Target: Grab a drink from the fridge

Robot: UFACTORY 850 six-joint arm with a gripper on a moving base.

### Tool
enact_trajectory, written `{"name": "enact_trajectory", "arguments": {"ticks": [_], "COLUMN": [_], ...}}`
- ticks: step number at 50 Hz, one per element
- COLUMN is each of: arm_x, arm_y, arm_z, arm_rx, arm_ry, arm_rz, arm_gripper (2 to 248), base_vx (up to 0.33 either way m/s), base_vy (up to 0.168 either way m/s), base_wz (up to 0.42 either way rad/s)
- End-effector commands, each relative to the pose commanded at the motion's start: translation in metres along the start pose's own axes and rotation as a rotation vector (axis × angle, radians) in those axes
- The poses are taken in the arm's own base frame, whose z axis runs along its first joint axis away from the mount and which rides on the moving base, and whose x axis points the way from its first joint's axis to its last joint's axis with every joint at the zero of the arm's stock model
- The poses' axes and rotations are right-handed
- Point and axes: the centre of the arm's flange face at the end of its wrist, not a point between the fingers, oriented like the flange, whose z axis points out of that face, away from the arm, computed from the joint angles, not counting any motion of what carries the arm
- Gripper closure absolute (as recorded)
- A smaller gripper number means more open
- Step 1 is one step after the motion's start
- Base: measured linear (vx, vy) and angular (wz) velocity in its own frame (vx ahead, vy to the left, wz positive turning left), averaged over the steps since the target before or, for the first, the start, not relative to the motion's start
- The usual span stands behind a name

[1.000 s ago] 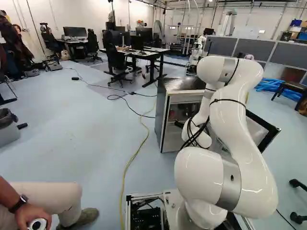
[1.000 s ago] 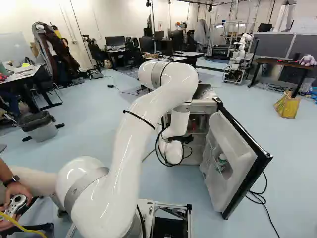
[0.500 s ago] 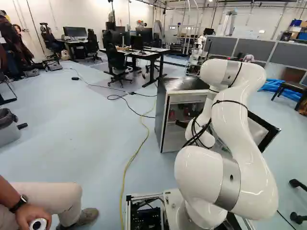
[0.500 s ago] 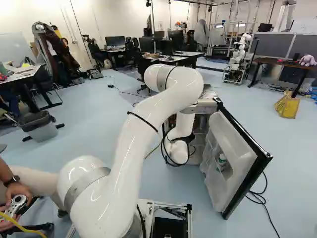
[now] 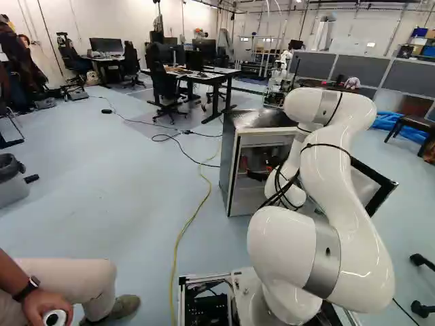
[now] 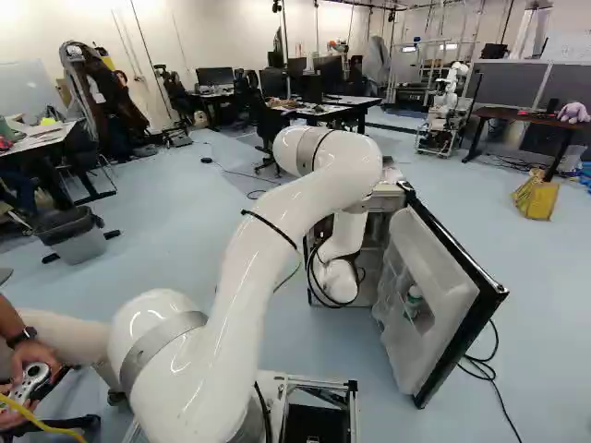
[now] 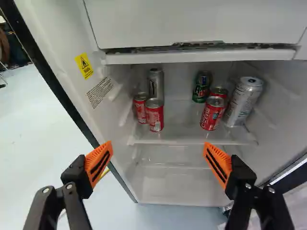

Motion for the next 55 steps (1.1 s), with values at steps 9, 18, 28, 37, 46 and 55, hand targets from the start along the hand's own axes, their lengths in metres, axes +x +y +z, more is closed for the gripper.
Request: {"name": "enact_trajectory", "arguments": {"ticks": [9,18,28,37,46,55], "arm_x": [-0.001,-0.002,-0.002,-0.002,-0.002,-0.003], "arm_y": [0.002,0.005,0.009,0.014,0.018,0.019], "arm_z": [0.007,0.014,0.022,0.029,0.035,0.037], "arm_rx": [0.024,0.040,0.044,0.042,0.041,0.041], "arm_ry": [-0.011,-0.021,-0.016,-0.006,-0.004,-0.015], "arm_rz": [-0.014,-0.028,-0.038,-0.047,-0.055,-0.057], "arm_gripper": [3,3,3,3,3,3], "base_vx": [0.000,0.000,0.000,0.000,0.000,0.000], "base_vy": [0.000,0.000,0.000,0.000,0.000,0.000], "base_wz": [0.000,0.000,0.000,0.000,0.000,0.000]}}
